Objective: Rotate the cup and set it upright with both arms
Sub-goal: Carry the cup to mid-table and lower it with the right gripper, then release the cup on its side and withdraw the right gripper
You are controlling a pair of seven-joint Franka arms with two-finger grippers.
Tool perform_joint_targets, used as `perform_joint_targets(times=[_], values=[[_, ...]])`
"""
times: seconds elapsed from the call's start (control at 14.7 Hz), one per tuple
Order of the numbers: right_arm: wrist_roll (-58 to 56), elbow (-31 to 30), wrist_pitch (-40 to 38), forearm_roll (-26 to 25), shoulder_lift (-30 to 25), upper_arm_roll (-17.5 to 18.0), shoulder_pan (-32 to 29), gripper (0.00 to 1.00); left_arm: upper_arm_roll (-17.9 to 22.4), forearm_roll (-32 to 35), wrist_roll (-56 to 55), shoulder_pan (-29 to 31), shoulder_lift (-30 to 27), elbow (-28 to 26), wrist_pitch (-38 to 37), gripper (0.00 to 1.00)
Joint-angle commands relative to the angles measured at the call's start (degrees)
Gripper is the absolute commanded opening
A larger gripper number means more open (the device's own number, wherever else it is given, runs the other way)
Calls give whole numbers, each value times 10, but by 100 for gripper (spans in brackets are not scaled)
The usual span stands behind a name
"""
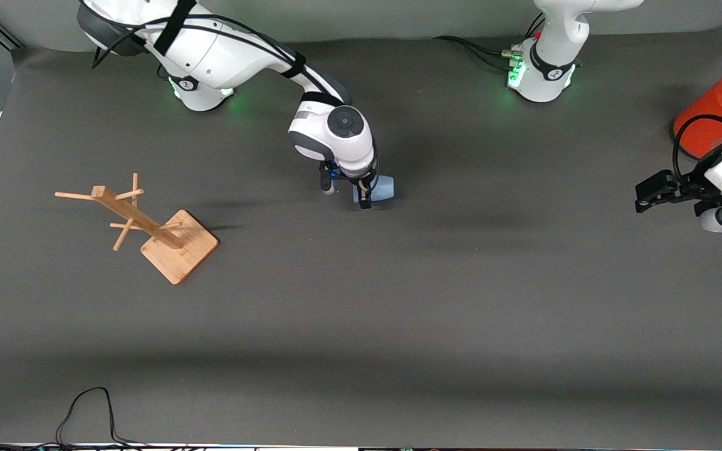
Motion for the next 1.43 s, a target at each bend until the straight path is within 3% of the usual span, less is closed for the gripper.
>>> perform_joint_targets(times=[0.0,0.2,0.54,0.75,0.95,1.09,1.36], values=[[52,14,4,-29,9,-4,10,82,0,5,3,0,1,5,1,100],[52,17,4,-29,8,-4,13,100,0,5,3,0,1,5,1,100],[41,34,-4,-28,-3,1,7,100,0,5,3,1,1,5,1,100],[26,51,-54,-20,-38,17,3,100,0,5,3,0,1,5,1,100],[-29,92,-114,-16,-45,76,-46,100,0,5,3,1,2,5,1,100],[-92,132,-152,12,-46,95,-70,100,0,5,3,4,2,5,1,100],[-293,210,-236,102,-67,91,-109,100,-1,6,2,6,1,5,-1,100]])
